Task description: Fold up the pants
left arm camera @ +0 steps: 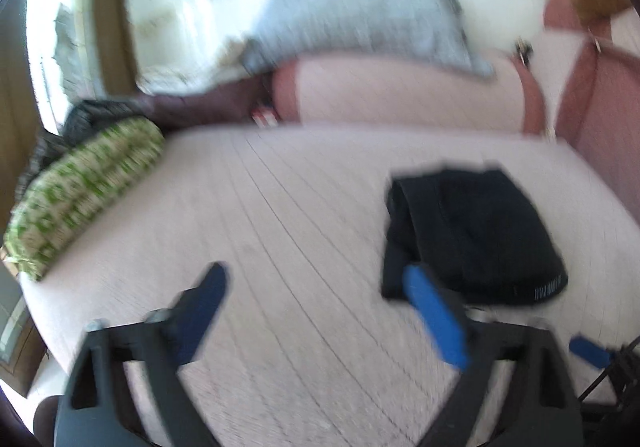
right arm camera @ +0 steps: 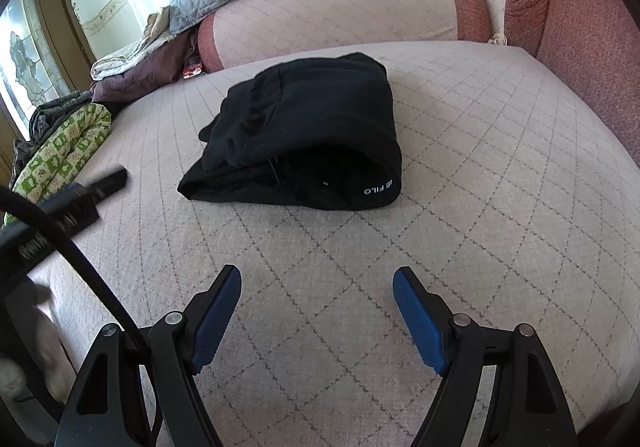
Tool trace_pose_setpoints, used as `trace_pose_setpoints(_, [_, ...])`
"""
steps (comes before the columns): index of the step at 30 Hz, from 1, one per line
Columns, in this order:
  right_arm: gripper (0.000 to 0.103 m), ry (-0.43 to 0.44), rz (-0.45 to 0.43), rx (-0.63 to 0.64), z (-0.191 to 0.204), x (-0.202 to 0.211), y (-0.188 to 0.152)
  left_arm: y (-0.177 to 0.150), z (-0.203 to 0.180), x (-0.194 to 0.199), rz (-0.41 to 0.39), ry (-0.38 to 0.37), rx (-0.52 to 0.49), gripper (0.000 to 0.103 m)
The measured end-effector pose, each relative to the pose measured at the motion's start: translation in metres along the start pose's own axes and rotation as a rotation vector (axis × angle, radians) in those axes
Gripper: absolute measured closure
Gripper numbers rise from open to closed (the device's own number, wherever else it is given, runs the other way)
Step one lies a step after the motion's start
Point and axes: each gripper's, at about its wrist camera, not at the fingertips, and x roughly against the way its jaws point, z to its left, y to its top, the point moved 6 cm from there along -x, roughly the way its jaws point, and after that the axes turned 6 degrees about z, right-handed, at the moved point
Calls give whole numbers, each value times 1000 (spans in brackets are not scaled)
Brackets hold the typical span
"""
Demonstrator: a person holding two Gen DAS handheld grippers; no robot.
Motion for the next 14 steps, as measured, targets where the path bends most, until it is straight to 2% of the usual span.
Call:
trace_pose_setpoints(2, [20, -8, -16, 9, 1, 3, 1, 6, 8, 11, -40, -27, 46, 0])
trace_pose_setpoints(4, [20, -19, -23, 15, 1, 4, 0, 5, 15, 13, -37, -76, 93, 0])
trace_pose_setpoints(8, [20, -30, -17, 10, 0, 1, 0, -4, 12, -10, 101, -137, 92, 0])
trace_pose_setpoints(12, [20, -33, -24, 23, 2, 2, 0, -20, -6, -25, 197, -127, 21, 0])
trace_pose_setpoints(14, [19, -40, -24, 34, 3, 2, 0, -28, -15, -29, 237, -149, -8, 0])
